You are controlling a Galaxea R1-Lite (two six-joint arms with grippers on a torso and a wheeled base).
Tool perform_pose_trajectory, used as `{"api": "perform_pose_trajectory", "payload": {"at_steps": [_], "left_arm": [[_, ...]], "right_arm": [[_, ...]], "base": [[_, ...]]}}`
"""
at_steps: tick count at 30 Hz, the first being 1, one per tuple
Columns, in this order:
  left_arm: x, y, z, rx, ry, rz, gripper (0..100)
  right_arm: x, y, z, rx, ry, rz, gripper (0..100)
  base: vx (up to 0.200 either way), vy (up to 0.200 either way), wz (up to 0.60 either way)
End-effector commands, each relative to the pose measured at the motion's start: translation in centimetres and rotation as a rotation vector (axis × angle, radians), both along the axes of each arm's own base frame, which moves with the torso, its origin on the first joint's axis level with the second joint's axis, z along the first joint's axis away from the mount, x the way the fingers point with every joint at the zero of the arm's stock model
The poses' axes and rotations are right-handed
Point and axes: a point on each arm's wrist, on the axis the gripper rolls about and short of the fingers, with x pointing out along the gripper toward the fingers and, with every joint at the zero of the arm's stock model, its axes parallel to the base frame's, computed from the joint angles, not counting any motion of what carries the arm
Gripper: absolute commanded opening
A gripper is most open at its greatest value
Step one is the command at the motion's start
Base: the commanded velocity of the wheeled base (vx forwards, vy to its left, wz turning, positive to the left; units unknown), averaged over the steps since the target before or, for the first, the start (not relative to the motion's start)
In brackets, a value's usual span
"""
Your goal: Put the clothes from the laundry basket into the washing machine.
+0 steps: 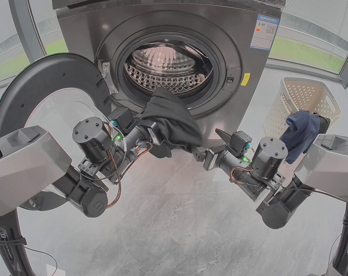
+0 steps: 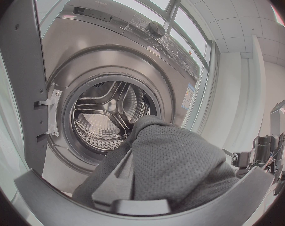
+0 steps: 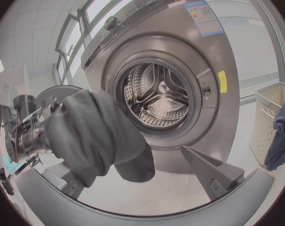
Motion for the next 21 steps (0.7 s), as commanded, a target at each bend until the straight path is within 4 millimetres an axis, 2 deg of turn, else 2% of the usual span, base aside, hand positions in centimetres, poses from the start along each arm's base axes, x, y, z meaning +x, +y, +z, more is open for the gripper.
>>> {"api": "perform_pose_trajectory", "payload": {"at_steps": [1, 7, 12, 14, 18, 21], "left_arm": [[-2.4, 1.3, 1.1, -0.003, 0.021, -0.010, 0], [-5.5, 2.9, 0.9, 0.030, 0.072, -0.020, 0], [-10.1, 4.6, -0.2, 0.102, 0.141, -0.081, 0], [-11.3, 5.2, -0.6, 0.158, 0.135, -0.122, 0], [-12.5, 6.1, -0.6, 0.184, 0.135, -0.136, 0], [-12.7, 6.2, -0.8, 0.200, 0.133, -0.128, 0]], "right_arm": [[-3.4, -2.0, 0.7, -0.055, 0.030, 0.035, 100], [-5.2, -3.9, 0.9, -0.080, 0.061, 0.033, 100], [-6.2, -6.0, 0.6, -0.117, 0.091, -0.006, 100], [-6.3, -6.6, 0.6, -0.123, 0.095, -0.012, 100], [-6.7, -6.9, -0.1, -0.138, 0.128, -0.014, 100], [-6.8, -7.1, -0.4, -0.144, 0.142, -0.018, 100]], "base": [[0.000, 0.000, 0.00], [0.000, 0.000, 0.00], [0.000, 0.000, 0.00], [0.000, 0.000, 0.00], [0.000, 0.000, 0.00], [0.000, 0.000, 0.00]]}}
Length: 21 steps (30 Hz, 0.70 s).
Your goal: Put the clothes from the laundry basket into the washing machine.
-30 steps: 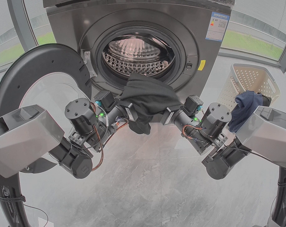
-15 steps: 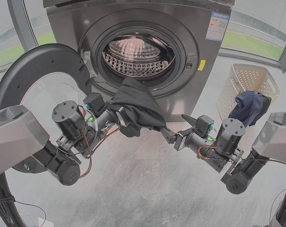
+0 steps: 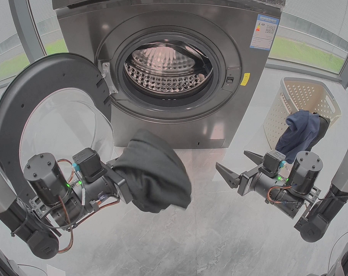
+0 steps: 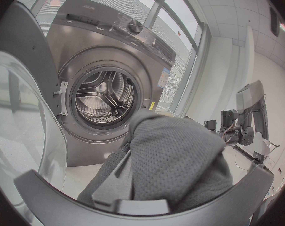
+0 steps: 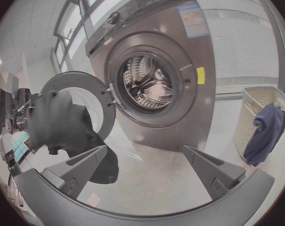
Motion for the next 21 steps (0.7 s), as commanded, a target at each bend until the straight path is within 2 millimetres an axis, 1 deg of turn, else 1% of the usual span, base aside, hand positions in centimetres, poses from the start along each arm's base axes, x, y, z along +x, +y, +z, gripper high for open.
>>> {"api": "perform_pose_trajectory", "payload": {"at_steps": [1, 3, 8, 21], "left_arm": [[-1.6, 0.9, 0.8, -0.001, -0.025, -0.007, 0], [-1.7, 1.2, 0.3, 0.005, -0.003, 0.000, 0], [-1.4, 2.2, -0.1, 0.009, 0.025, 0.039, 0], [-1.6, 2.3, -0.2, 0.009, 0.027, 0.037, 0]], "right_arm": [[-0.6, -0.9, -0.1, -0.008, 0.015, -0.012, 100], [-0.1, -1.6, -0.3, -0.011, 0.020, -0.043, 100], [0.1, -2.4, -0.3, -0.014, 0.024, -0.069, 100], [-0.1, -2.1, -0.4, -0.014, 0.029, -0.058, 100]], "base": [[0.000, 0.000, 0.00], [0.000, 0.000, 0.00], [0.000, 0.000, 0.00], [0.000, 0.000, 0.00]]}}
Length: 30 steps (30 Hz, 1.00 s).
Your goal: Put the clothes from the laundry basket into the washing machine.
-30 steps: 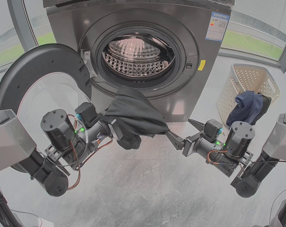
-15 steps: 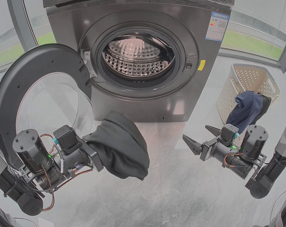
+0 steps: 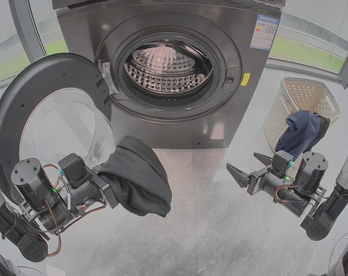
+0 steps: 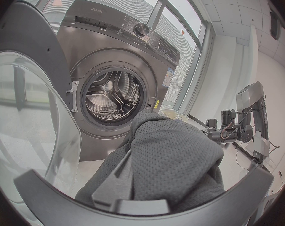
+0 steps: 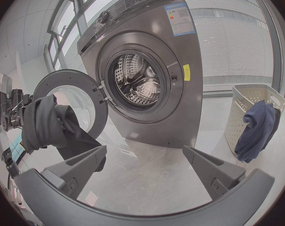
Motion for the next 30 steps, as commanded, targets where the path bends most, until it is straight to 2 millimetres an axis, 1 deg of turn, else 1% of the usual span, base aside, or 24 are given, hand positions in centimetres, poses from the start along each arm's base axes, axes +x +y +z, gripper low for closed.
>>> {"api": "perform_pose_trajectory", "payload": {"at_steps": [1, 4, 30], "left_arm": [[-0.05, 0.02, -0.02, -0.001, 0.001, 0.000, 0], [0.05, -0.04, -0.07, 0.000, 0.002, -0.002, 0], [0.12, -0.54, -0.84, 0.017, 0.029, -0.020, 0]], "right_arm": [[0.00, 0.06, -0.10, -0.002, 0.003, 0.003, 100], [0.02, 0.07, -0.15, -0.001, 0.005, 0.003, 100], [-0.31, 0.62, -0.10, -0.001, 0.004, 0.023, 100]], "base": [[0.000, 0.000, 0.00], [0.000, 0.000, 0.00], [0.200, 0.000, 0.00]]}}
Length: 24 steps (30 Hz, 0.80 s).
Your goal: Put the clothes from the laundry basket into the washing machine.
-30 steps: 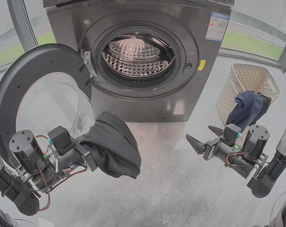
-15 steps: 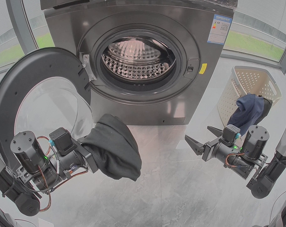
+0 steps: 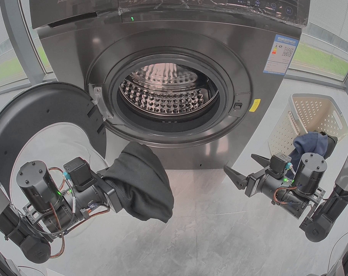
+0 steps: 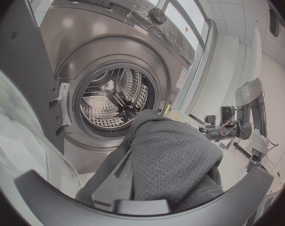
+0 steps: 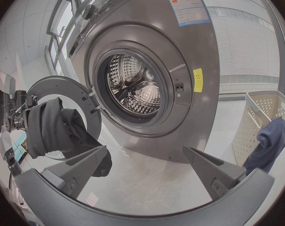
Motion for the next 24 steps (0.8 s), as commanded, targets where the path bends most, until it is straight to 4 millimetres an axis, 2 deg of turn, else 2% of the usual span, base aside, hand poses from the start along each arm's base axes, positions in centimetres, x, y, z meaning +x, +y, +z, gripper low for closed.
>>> {"api": "perform_pose_trajectory", "payload": {"at_steps": [1, 16, 22, 24], "left_arm": [[0.02, -0.10, -0.13, 0.001, 0.003, -0.003, 0], [0.11, -0.10, -0.04, 0.005, -0.006, 0.001, 0], [0.14, -0.15, 0.01, 0.001, -0.006, 0.000, 0], [0.12, -0.14, -0.01, 0.001, -0.005, 0.000, 0]], "right_arm": [[-0.03, 0.07, -0.04, -0.001, 0.001, 0.002, 100], [-0.05, 0.10, -0.04, 0.003, 0.003, 0.003, 100], [-0.03, 0.07, -0.04, 0.003, 0.003, 0.001, 100], [-0.03, 0.07, -0.04, 0.003, 0.003, 0.001, 100]], "base": [[0.200, 0.000, 0.00], [0.000, 0.000, 0.00], [0.000, -0.200, 0.00], [0.000, 0.000, 0.00]]}}
